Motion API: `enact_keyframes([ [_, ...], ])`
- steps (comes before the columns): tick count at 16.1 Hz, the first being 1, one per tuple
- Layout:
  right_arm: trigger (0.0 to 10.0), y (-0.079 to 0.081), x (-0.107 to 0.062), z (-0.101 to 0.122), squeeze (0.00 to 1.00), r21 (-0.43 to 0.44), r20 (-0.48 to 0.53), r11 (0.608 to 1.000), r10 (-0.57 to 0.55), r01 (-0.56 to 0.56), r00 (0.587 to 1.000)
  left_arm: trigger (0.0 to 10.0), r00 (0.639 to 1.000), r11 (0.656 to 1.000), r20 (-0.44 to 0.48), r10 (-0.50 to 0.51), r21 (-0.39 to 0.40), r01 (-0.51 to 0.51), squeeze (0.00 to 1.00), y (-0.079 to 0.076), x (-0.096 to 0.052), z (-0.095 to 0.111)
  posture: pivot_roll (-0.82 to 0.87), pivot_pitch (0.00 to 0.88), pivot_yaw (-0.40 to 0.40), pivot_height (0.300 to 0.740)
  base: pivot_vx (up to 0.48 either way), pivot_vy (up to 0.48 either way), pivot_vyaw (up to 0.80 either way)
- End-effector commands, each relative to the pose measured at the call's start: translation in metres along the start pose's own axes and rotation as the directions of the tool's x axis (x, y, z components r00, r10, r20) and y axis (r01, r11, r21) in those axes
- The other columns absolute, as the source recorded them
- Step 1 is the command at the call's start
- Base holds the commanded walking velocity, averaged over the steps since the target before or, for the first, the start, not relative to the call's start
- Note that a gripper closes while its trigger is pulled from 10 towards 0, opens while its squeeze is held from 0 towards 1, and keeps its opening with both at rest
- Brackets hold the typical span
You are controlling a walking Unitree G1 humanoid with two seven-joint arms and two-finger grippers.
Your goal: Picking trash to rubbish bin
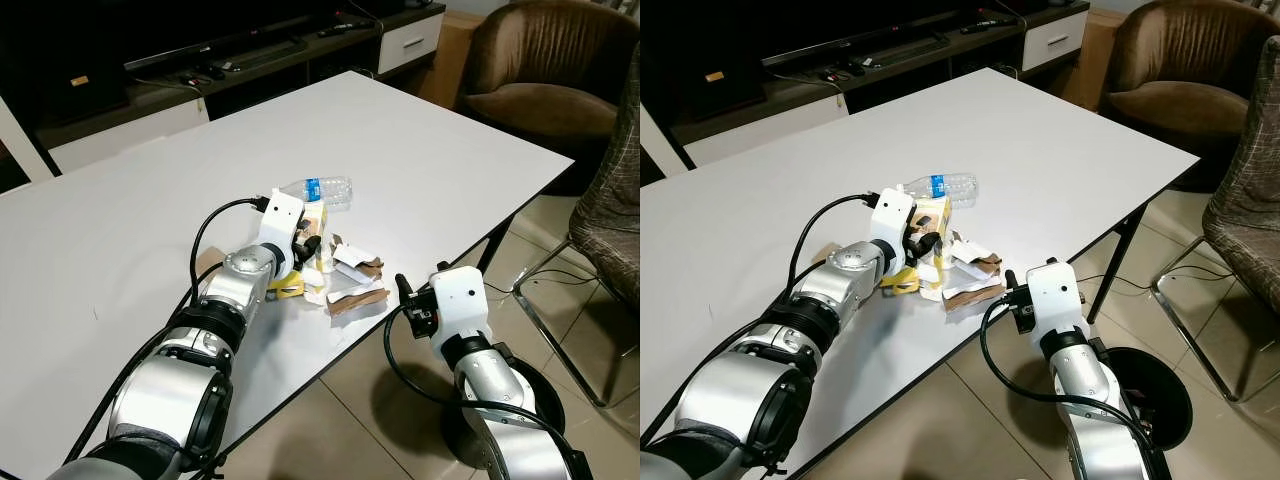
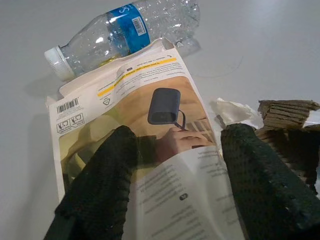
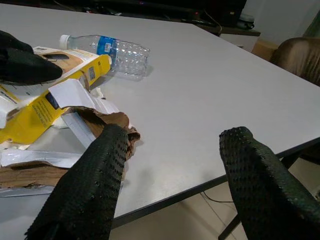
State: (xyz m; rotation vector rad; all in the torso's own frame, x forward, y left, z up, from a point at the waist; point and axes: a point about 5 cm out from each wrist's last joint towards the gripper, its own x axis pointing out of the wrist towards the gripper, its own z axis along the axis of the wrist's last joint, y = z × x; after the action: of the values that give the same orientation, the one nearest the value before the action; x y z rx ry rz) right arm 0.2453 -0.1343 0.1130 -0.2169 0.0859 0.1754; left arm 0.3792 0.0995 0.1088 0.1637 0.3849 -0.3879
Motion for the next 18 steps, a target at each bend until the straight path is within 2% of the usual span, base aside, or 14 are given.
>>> enact_keyframes([
  [1, 10.0, 0.000, 0.000, 0.002, 0.00, -0.003, 0.005, 1.000, -0.008, 0.008, 1.000, 0.0, 0.995, 1.000, -0.102, 0.004, 0.004, -0.003, 0.00, 0.004, -0.003, -0.022, -0.10, 0.000, 0.067, 0.740, 0.000, 0.000, 0.00],
  [9, 10.0, 0.002, 0.000, 0.000, 0.00, -0.002, -0.003, 1.000, -0.002, 0.002, 1.000, 0.0, 0.994, 1.000, -0.110, -0.004, -0.006, 0.003, 0.00, 0.007, -0.004, -0.028, -0.09, 0.000, 0.071, 0.740, 0.000, 0.000, 0.00],
  [12, 10.0, 0.003, 0.000, 0.000, 0.00, -0.001, -0.001, 1.000, -0.001, 0.001, 1.000, 0.0, 0.998, 0.999, -0.067, -0.017, -0.032, 0.015, 0.00, 0.010, -0.005, -0.021, -0.09, 0.000, 0.074, 0.740, 0.000, 0.000, 0.00],
  [14, 10.0, 0.001, 0.000, 0.001, 0.00, -0.001, 0.002, 1.000, -0.007, 0.007, 1.000, 0.0, 1.000, 0.997, 0.011, -0.024, -0.072, 0.024, 0.00, 0.022, -0.010, -0.005, -0.09, 0.000, 0.081, 0.740, 0.000, 0.000, 0.00],
  [16, 10.0, -0.001, -0.001, 0.000, 0.00, 0.000, 0.003, 1.000, -0.017, 0.017, 1.000, 0.0, 0.996, 0.992, 0.090, 0.005, -0.125, 0.007, 0.00, 0.041, -0.023, 0.009, -0.10, 0.000, 0.085, 0.740, 0.000, 0.000, 0.00],
  [18, 10.0, 0.001, -0.001, -0.001, 0.00, 0.000, 0.004, 1.000, -0.016, 0.016, 1.000, 0.0, 0.984, 0.989, 0.177, -0.013, -0.141, 0.039, 0.00, 0.054, -0.042, 0.015, -0.08, 0.000, 0.085, 0.740, 0.000, 0.000, 0.00],
])
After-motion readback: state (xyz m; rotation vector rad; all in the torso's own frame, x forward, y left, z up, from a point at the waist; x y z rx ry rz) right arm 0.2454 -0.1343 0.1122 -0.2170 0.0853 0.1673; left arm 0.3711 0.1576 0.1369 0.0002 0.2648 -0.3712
